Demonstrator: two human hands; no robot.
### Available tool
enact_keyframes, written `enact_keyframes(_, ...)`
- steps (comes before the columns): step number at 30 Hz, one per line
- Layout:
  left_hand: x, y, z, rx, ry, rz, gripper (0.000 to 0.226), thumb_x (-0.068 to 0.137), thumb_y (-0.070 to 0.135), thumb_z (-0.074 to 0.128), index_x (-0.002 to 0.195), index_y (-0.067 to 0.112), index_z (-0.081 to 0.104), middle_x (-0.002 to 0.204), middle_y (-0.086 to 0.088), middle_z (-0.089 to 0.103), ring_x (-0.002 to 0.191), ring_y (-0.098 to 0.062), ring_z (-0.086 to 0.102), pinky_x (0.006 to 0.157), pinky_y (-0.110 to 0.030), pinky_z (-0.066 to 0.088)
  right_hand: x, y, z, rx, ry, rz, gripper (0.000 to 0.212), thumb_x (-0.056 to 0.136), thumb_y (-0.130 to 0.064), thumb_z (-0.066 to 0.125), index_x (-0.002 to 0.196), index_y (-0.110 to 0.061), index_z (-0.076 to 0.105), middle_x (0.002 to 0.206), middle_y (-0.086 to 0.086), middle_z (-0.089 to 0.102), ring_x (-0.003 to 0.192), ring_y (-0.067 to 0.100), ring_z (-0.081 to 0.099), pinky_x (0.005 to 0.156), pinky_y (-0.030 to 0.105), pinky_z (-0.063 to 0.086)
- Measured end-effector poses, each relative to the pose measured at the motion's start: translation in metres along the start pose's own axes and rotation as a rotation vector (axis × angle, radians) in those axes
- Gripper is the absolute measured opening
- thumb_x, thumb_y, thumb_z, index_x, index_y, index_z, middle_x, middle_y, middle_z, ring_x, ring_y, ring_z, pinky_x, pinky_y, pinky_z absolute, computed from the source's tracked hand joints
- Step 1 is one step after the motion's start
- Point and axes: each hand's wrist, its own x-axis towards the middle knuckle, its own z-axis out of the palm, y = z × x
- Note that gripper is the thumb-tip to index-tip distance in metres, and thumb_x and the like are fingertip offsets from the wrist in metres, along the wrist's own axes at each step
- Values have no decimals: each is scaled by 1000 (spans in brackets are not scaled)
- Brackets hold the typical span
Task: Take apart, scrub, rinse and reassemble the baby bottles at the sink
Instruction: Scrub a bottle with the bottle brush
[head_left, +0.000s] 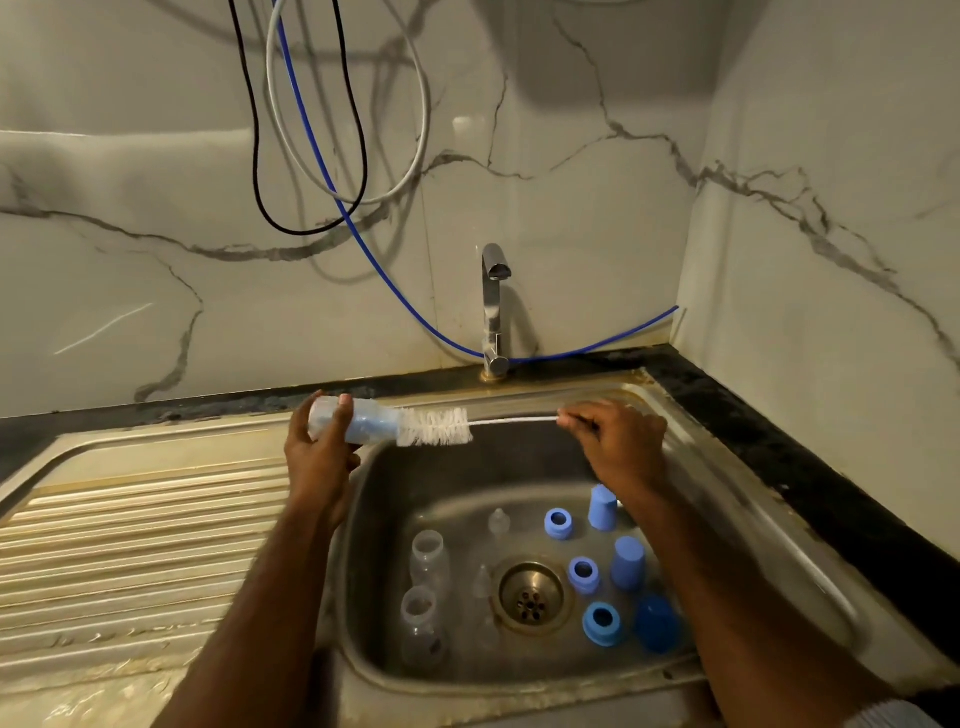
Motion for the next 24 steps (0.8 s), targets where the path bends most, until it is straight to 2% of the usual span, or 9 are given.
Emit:
enact_keyframes(3, 0, -1, -3, -44, -22, -60, 54, 94, 36, 69, 142, 21, 49, 133, -13, 57, 113, -31, 64, 78, -37, 57, 1, 0, -2, -144, 94, -2, 19, 97, -44, 56, 93, -33, 71, 92, -14, 69, 94, 15, 61, 92, 44, 32)
enact_keyframes(5, 5, 5, -10, -89, 12, -64, 43, 96, 36, 66, 134, 19, 55, 131, -16, 60, 113, -30, 63, 81, -37, 55, 1, 7, -10, -138, 83, 55, 20, 98, -44, 57, 84, -33, 67, 80, -17, 61, 86, 12, 57, 96, 45, 30)
enact_keyframes(7, 8, 5, -16, -94, -24, -65, 35, 97, 34, 65, 127, 17, 59, 129, -20, 62, 112, -35, 65, 81, -39, 55, 0, 9, -10, -100, 26, 86, 23, 98, -44, 58, 80, -33, 66, 75, -18, 56, 83, 10, 55, 101, 45, 28)
enact_keyframes(11, -6, 4, -5, -69, -137, -71, 54, 93, 35, 67, 140, 13, 50, 132, -18, 60, 115, -35, 65, 82, -37, 59, -1, 2, -3, -2, 27, 23, 33, 94, -49, 53, 73, -29, 67, 66, -17, 57, 79, 8, 53, 99, 52, 37)
enact_keyframes(15, 0, 12, -11, -86, -63, -54, 28, 100, 29, 60, 125, 17, 59, 129, -20, 61, 111, -35, 64, 87, -41, 54, 2, 24, -7, 94, 35, 99, 43, 87, -63, 43, 75, -31, 68, 73, -12, 65, 80, 13, 61, 95, 57, 46)
enact_keyframes(17, -4, 10, -9, -75, -114, -58, 39, 99, 30, 61, 133, 12, 56, 129, -21, 61, 115, -38, 64, 85, -40, 58, 0, 12, 2, 112, -19, 46, 38, 86, -64, 42, 76, -36, 66, 74, -16, 65, 82, 12, 61, 93, 57, 46)
enact_keyframes(19, -9, 10, -5, -49, -141, -53, 42, 99, 29, 60, 136, 11, 53, 126, -18, 62, 110, -33, 65, 78, -34, 57, 1, 5, 4, 150, 0, 59, 31, 89, -60, 48, 77, -38, 66, 74, -16, 66, 82, 12, 62, 93, 56, 47)
enact_keyframes(22, -3, 19, -10, -111, -45, -57, 24, 101, 27, 59, 123, 17, 60, 121, -16, 63, 100, -29, 64, 75, -33, 52, 2, 18, -7, 201, 77, 123, 21, 93, -35, 67, 72, -35, 67, 74, -13, 68, 79, 11, 65, 94, 53, 48)
enact_keyframes(24, -5, 18, -9, -97, -65, -68, 19, 102, 28, 58, 116, 16, 63, 118, -17, 66, 96, -28, 65, 72, -32, 53, 0, 20, -7, 225, 59, 126, 22, 92, -32, 69, 70, -34, 68, 73, -11, 69, 78, 12, 66, 92, 52, 50)
